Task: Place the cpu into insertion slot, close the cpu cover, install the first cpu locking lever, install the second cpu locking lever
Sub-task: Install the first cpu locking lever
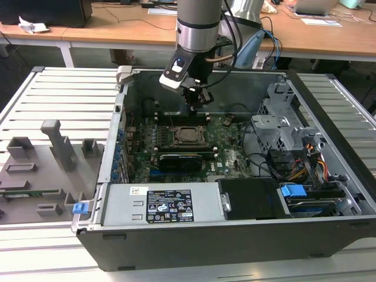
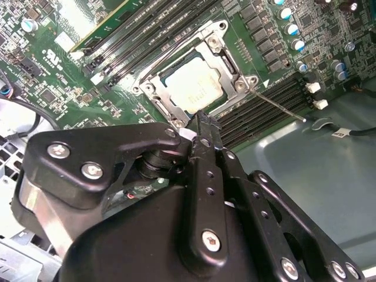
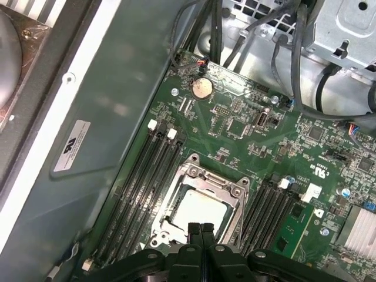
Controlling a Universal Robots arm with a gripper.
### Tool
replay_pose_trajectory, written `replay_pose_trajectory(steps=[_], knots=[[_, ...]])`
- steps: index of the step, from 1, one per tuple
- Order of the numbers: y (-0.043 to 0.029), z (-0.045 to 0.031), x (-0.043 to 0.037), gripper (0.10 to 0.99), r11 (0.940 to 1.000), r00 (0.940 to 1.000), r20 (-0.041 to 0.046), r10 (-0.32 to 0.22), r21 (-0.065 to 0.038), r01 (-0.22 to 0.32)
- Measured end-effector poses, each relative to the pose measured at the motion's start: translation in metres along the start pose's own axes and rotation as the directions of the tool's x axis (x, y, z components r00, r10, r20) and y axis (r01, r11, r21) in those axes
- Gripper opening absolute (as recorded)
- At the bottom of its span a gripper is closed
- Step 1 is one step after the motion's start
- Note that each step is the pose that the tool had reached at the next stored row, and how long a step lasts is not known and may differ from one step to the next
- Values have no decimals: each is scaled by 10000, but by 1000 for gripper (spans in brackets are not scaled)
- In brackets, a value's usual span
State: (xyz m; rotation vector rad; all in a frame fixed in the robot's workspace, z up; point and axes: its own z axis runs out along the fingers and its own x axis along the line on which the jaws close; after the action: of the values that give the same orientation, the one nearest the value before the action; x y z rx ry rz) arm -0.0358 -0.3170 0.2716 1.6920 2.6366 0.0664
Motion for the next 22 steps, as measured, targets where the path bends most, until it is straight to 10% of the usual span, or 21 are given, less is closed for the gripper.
replay_pose_trajectory(steps=[22], knots=[[0,0,0,106,9992,9992,-16,-401,6,401]])
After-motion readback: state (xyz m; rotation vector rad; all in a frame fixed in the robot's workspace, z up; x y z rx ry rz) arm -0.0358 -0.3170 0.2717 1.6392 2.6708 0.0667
